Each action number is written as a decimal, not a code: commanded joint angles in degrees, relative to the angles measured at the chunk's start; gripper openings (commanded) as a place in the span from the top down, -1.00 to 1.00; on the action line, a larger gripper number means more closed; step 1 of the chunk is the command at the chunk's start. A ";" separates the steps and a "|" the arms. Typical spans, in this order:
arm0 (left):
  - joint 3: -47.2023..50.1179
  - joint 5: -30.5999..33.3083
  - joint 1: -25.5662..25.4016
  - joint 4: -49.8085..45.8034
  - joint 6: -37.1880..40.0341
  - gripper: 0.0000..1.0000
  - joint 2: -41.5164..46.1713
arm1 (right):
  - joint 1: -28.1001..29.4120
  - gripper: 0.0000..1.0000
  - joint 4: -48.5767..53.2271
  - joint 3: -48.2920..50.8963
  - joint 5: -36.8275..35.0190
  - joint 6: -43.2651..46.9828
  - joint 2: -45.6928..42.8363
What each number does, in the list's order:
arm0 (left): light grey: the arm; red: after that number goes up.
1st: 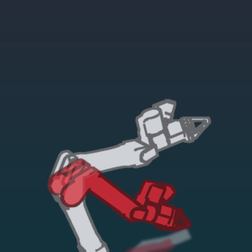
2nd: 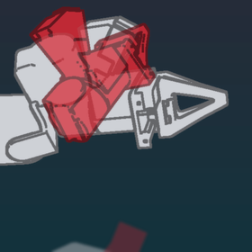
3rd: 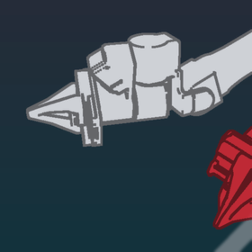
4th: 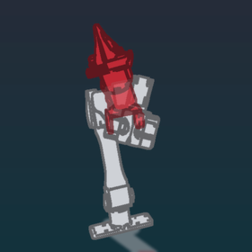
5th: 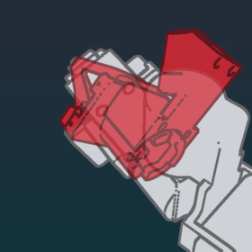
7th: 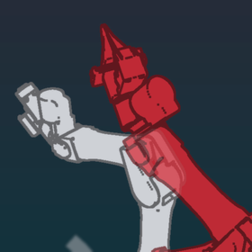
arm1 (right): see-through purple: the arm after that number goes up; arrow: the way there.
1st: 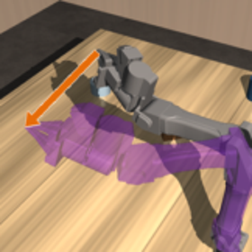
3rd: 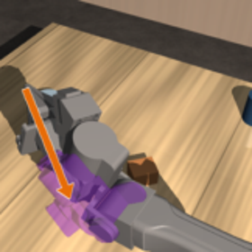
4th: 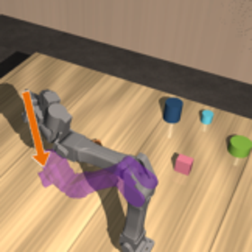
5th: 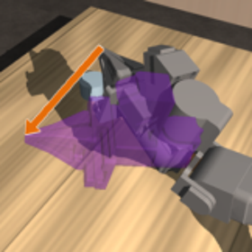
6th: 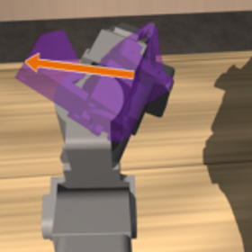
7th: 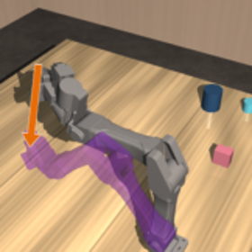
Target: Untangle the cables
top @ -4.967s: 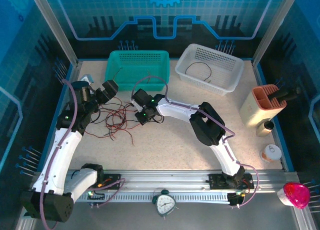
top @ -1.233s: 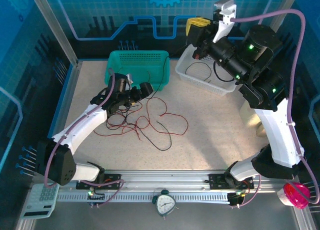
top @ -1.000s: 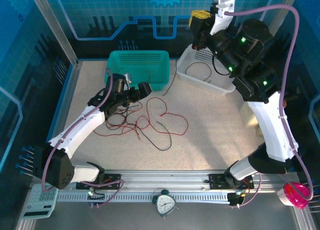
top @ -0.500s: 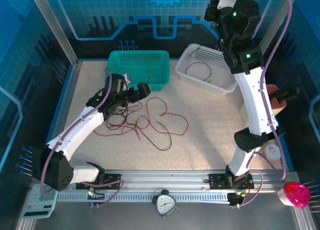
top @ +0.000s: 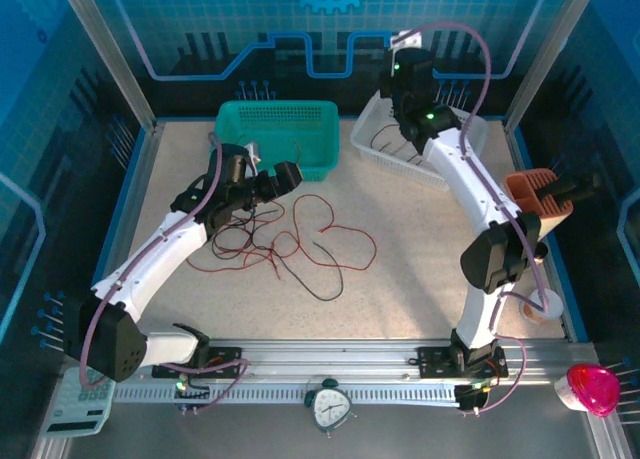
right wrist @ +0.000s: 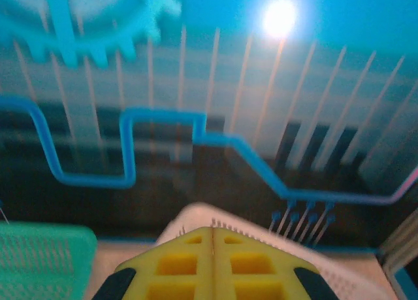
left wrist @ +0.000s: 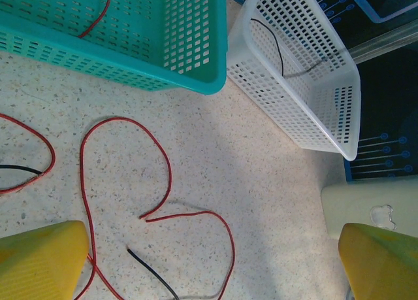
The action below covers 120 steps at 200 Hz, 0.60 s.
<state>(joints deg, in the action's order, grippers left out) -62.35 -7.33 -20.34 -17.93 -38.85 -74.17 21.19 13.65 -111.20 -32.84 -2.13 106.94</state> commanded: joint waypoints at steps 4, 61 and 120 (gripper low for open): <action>-1.37 -0.93 -0.75 -0.61 0.77 -0.98 2.15 | -0.96 1.00 -2.96 0.68 -3.33 -0.48 1.60; -1.20 -0.67 -1.61 -0.40 0.79 -0.98 2.71 | -4.71 1.00 5.74 -2.07 -2.15 -2.19 8.89; -1.36 -0.49 -2.99 -0.60 1.32 -0.99 2.39 | -9.67 1.00 20.21 -9.00 8.18 -9.69 18.74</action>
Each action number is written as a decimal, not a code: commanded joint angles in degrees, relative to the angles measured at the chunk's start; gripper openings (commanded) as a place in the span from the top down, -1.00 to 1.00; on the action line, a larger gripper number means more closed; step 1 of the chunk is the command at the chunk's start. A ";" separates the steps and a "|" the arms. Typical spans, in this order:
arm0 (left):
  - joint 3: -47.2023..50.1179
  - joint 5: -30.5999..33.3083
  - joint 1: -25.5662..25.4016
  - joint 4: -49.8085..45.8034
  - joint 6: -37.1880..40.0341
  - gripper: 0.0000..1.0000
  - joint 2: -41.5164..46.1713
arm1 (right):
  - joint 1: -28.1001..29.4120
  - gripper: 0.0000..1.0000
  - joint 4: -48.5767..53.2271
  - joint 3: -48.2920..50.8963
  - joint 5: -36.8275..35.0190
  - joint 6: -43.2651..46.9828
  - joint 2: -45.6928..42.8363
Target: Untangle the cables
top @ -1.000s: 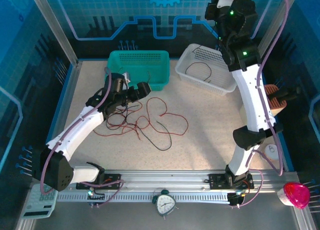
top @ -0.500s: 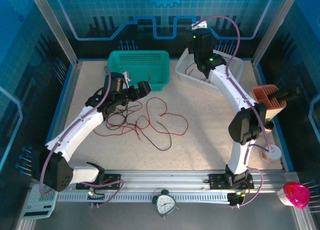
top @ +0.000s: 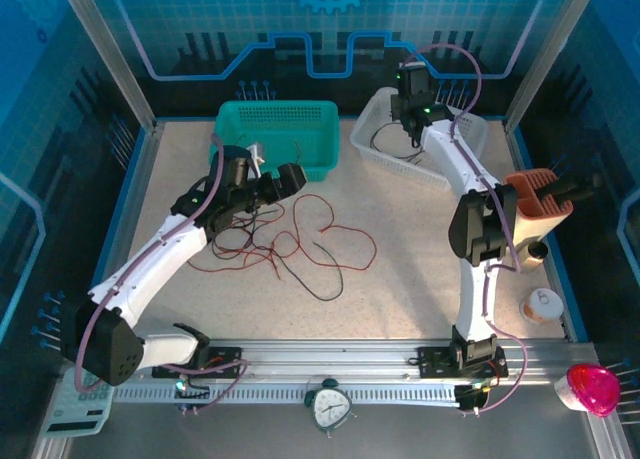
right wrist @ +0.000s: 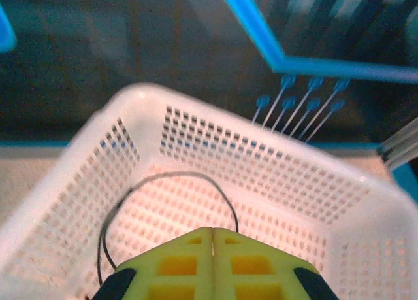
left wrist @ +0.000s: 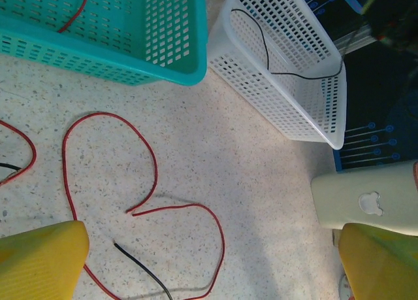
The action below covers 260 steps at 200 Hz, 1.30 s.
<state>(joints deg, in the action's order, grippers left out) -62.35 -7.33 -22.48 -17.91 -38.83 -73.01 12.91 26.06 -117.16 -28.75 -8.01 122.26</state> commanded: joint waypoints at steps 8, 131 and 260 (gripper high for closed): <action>-1.54 -0.40 -1.05 -0.65 1.38 -0.98 1.12 | -1.79 1.00 9.27 -3.98 4.42 -4.06 4.65; -3.57 1.59 -2.92 -3.35 2.52 -0.98 0.73 | -5.21 -0.20 22.07 -15.91 15.77 -5.85 13.19; -1.16 7.95 -5.19 -6.43 6.13 -0.96 -4.23 | 6.47 -0.38 1.29 21.57 25.20 -9.98 -24.86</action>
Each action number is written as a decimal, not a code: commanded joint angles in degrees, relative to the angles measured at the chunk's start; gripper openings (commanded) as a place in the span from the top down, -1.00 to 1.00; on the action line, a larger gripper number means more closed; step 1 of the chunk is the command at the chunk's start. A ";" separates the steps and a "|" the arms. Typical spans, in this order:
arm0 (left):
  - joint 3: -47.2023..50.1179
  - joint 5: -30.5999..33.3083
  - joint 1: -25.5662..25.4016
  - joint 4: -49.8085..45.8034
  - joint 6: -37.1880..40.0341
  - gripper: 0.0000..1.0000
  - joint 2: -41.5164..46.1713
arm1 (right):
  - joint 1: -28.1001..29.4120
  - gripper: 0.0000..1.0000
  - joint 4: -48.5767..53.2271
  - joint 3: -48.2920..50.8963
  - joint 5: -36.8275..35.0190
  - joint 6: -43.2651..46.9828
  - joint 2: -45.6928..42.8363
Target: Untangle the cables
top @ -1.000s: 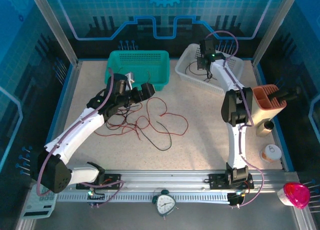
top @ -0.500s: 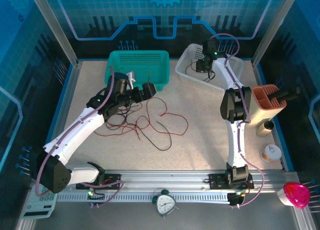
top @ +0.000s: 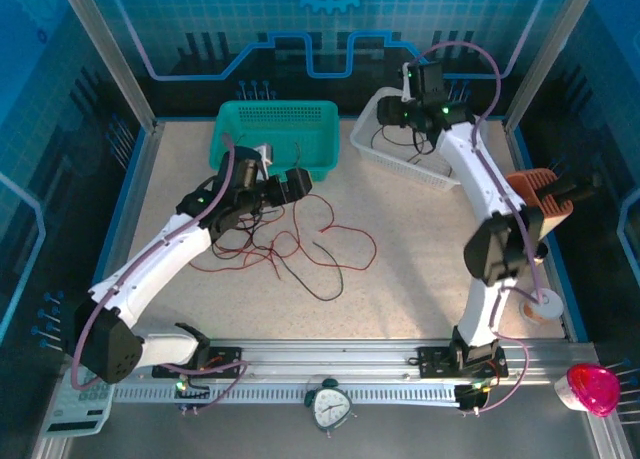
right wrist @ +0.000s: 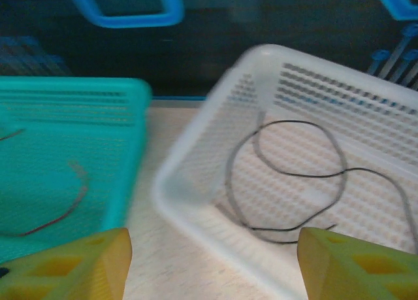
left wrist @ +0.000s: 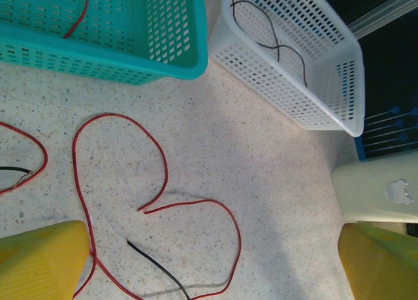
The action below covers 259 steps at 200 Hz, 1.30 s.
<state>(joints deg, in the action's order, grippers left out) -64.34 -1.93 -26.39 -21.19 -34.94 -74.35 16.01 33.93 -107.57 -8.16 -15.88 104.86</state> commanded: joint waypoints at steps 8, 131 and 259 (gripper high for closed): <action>1.19 2.79 -1.44 -3.24 2.09 -0.95 -3.47 | 4.94 -0.38 -7.85 16.87 5.22 -2.12 -10.11; 4.56 5.47 0.81 -3.14 1.73 -0.99 0.70 | 16.93 -0.39 -11.85 50.93 3.24 -7.98 -22.36; 9.07 -3.93 11.01 0.97 -4.52 -0.98 6.69 | 24.73 -0.45 -4.83 35.05 -3.70 6.47 -0.01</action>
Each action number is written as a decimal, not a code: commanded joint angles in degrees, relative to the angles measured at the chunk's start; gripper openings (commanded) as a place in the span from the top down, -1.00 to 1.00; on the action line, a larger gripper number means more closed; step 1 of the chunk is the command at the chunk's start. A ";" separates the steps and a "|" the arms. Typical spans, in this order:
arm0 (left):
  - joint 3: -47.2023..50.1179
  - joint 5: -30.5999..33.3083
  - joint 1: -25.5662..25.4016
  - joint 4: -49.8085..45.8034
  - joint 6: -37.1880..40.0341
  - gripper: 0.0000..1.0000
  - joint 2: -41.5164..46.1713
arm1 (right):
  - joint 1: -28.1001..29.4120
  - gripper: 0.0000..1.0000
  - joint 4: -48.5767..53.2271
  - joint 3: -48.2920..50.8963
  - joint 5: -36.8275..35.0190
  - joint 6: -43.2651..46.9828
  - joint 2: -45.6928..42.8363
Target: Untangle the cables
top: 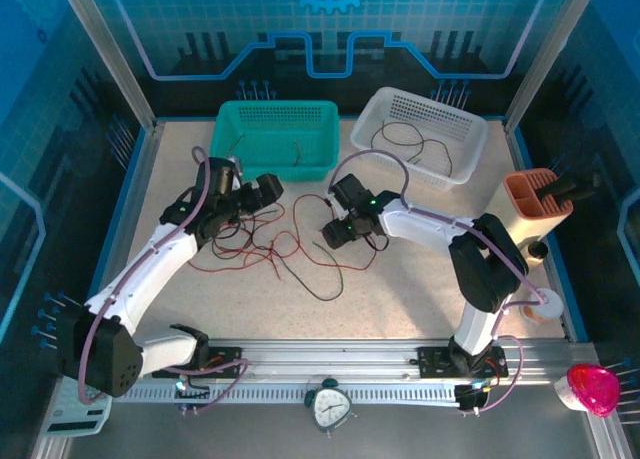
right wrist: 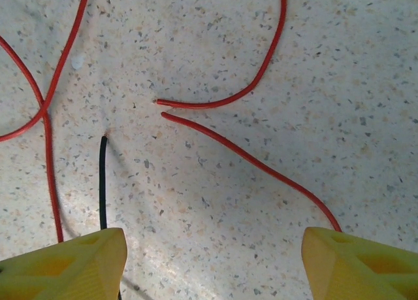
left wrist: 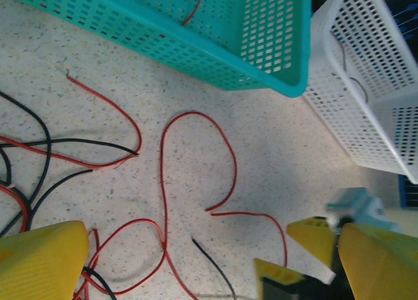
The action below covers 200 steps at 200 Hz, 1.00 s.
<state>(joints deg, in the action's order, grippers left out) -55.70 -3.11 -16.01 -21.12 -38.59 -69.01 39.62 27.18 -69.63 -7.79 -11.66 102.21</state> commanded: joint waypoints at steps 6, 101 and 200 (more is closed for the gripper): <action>0.42 -2.86 0.63 0.91 -0.87 -0.98 1.42 | 1.16 -0.45 2.07 -3.28 -4.56 2.32 3.27; 0.95 -4.00 0.72 1.99 -1.67 -0.98 1.77 | 0.52 -0.31 2.05 -8.28 -3.98 3.66 10.93; 0.07 -4.53 0.72 1.94 -1.84 -0.98 2.22 | -0.51 1.00 4.59 -8.87 -4.10 6.82 0.82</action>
<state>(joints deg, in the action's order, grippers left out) -55.20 -5.91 -15.79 -20.23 -39.13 -67.96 39.59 29.65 -76.62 -11.00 -6.22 110.17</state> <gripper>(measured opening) 0.992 0.068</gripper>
